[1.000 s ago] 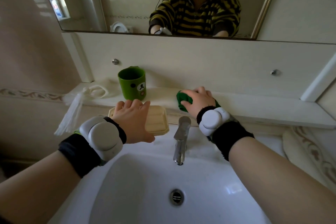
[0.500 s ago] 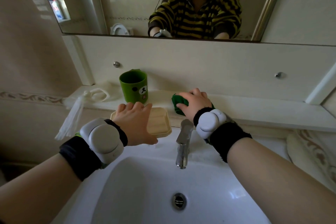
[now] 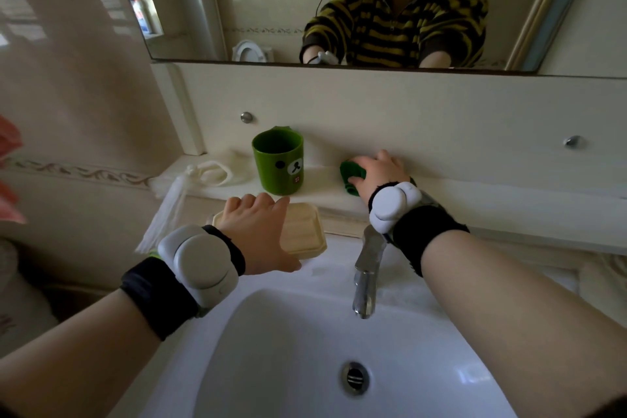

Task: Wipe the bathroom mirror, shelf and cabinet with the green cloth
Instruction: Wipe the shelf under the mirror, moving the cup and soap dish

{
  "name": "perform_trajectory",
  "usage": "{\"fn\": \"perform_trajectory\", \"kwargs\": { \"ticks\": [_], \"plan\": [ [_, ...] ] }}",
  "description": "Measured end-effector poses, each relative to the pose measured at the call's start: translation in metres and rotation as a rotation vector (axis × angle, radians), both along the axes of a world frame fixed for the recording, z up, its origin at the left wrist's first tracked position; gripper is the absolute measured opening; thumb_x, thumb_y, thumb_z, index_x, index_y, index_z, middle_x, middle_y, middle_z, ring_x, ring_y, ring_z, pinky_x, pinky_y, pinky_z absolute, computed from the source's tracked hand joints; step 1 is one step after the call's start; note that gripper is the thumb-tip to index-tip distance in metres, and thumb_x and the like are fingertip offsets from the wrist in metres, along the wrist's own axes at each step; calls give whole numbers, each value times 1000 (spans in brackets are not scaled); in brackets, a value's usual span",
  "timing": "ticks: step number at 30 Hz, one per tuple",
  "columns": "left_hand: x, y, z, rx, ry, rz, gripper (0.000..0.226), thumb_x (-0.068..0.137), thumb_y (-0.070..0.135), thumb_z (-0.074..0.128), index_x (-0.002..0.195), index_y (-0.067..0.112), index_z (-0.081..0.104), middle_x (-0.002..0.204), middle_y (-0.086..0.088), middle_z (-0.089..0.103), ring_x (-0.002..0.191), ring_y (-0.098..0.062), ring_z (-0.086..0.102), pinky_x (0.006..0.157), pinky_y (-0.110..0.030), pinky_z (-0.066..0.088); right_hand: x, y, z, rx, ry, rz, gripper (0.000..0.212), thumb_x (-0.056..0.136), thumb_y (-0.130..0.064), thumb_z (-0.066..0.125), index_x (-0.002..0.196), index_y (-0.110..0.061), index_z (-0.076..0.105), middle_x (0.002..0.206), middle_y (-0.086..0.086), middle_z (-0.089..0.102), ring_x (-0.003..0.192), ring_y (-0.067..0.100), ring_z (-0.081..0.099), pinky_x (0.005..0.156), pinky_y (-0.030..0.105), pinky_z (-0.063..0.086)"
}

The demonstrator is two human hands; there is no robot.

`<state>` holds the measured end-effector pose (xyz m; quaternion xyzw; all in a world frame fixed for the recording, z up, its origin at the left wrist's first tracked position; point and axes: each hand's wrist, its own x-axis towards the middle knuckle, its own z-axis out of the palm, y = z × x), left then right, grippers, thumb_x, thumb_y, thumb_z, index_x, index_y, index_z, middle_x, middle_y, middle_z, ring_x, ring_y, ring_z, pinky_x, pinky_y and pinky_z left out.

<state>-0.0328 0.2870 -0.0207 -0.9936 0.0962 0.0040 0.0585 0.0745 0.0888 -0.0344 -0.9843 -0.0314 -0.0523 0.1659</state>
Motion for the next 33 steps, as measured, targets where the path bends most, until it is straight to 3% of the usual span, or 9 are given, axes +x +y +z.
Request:
{"fn": "perform_trajectory", "kwargs": {
  "ticks": [19, 33],
  "plan": [
    [-7, 0, 2, -11, 3, 9, 104, 61, 77, 58, 143, 26, 20, 134, 2, 40, 121, -23, 38, 105, -37, 24, -49, 14, -6, 27, -69, 142, 35, 91, -36, 51, 126, -38, 50, 120, 1, 42, 113, 27, 34, 92, 35, 34],
    [-5, 12, 2, -14, 17, 37, 102, 63, 74, 60, 144, 26, 19, 133, 0, 41, 121, -24, 39, 106, -38, 23, 10, 35, -2, -5, 50, 74, 38, 90, -39, 50, 128, -39, 47, 127, 7, 39, 118, 33, 33, 94, 41, 34]
  ]
}}
